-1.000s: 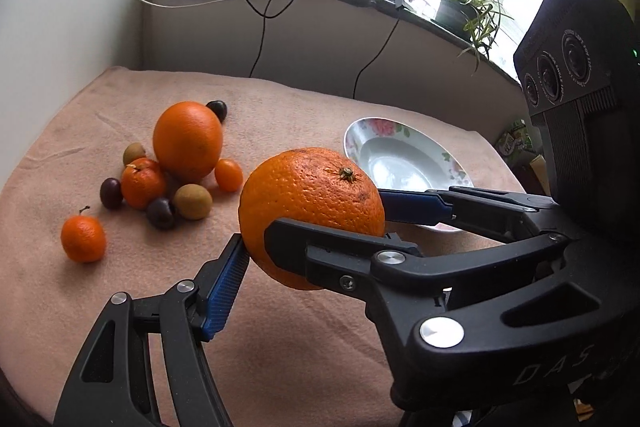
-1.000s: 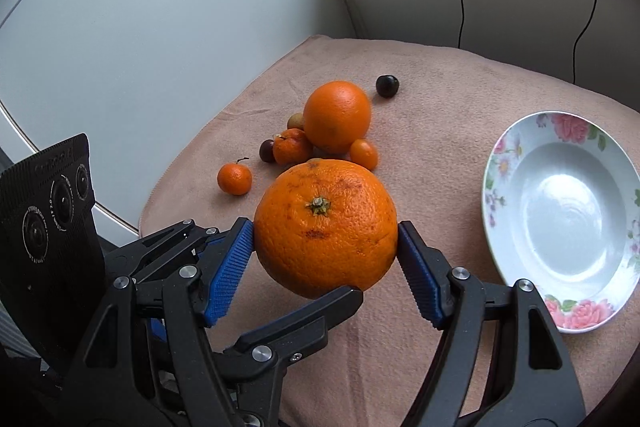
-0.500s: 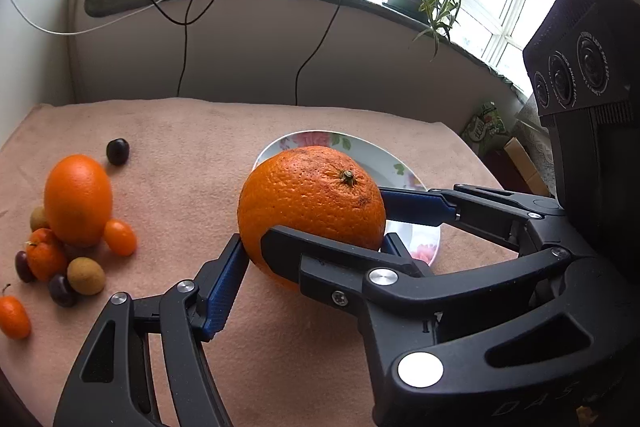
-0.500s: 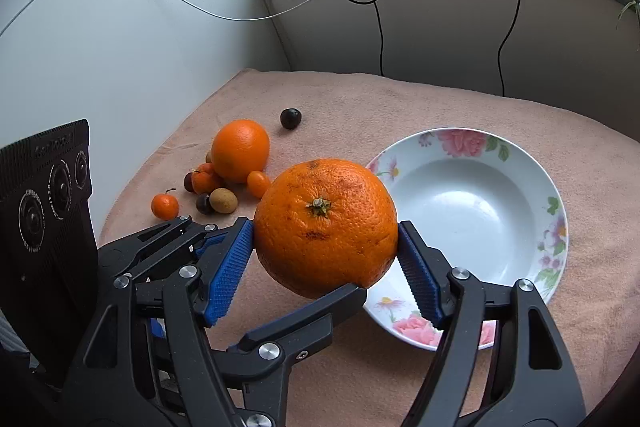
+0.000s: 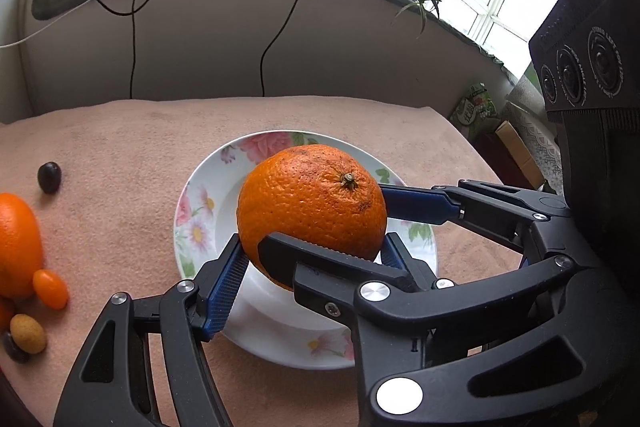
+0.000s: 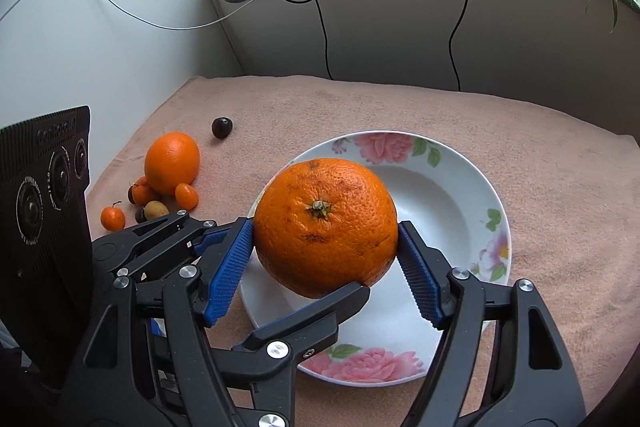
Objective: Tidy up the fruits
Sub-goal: 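Carry the held orange with the right gripper over the white plate, then lower the orange onto the plate and open the right gripper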
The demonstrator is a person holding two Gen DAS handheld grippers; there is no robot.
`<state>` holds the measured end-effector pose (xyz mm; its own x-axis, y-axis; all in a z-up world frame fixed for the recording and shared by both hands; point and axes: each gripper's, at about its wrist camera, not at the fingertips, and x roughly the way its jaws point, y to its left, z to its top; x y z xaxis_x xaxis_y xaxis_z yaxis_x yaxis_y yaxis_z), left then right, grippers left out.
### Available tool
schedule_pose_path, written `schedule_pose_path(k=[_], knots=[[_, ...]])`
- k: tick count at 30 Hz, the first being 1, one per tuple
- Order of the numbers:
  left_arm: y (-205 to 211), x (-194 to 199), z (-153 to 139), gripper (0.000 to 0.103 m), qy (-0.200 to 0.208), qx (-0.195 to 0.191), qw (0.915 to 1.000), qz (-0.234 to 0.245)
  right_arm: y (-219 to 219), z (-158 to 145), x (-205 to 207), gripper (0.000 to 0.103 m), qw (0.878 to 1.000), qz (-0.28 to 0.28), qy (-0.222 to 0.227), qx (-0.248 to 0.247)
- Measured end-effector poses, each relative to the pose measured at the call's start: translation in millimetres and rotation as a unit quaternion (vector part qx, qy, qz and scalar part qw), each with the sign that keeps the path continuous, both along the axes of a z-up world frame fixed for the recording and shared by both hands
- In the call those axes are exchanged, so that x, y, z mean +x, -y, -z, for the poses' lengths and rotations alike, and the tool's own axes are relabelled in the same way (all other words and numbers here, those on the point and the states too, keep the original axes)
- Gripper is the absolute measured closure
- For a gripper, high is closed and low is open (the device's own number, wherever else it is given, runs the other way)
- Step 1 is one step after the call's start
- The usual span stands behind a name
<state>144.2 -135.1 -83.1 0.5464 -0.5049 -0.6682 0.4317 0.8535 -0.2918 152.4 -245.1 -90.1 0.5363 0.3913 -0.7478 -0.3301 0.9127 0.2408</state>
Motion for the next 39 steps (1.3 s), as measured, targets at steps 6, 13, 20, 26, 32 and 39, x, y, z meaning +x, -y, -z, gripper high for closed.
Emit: schedule_pose_path(k=[6,13,20,26,32,39], knots=[[16.4,2.6,3.3,0.035,-0.003,0.011,0.9998,0.019,15.0,3.8,1.3,0.028,1.0,0.005,-0.007,-0.009],[23.2,9.9,11.0,0.035,-0.02,0.013,0.9994,0.027,24.7,13.7,8.6,0.028,1.0,0.015,-0.022,-0.008],[27.2,10.8,15.0,0.035,-0.022,0.021,0.999,0.031,27.7,19.6,11.8,0.028,0.999,0.017,-0.028,-0.012],[34.1,10.3,14.8,0.034,-0.017,0.035,0.9987,0.033,26.5,19.8,11.1,0.027,0.999,0.022,-0.015,-0.027],[33.8,9.3,14.1,0.034,-0.016,0.034,0.9988,0.033,27.8,12.7,8.3,0.023,0.999,0.029,0.006,-0.045],[24.6,3.5,12.5,0.034,-0.01,0.035,0.999,0.025,32.3,7.9,2.7,0.023,0.999,0.035,0.011,-0.036]])
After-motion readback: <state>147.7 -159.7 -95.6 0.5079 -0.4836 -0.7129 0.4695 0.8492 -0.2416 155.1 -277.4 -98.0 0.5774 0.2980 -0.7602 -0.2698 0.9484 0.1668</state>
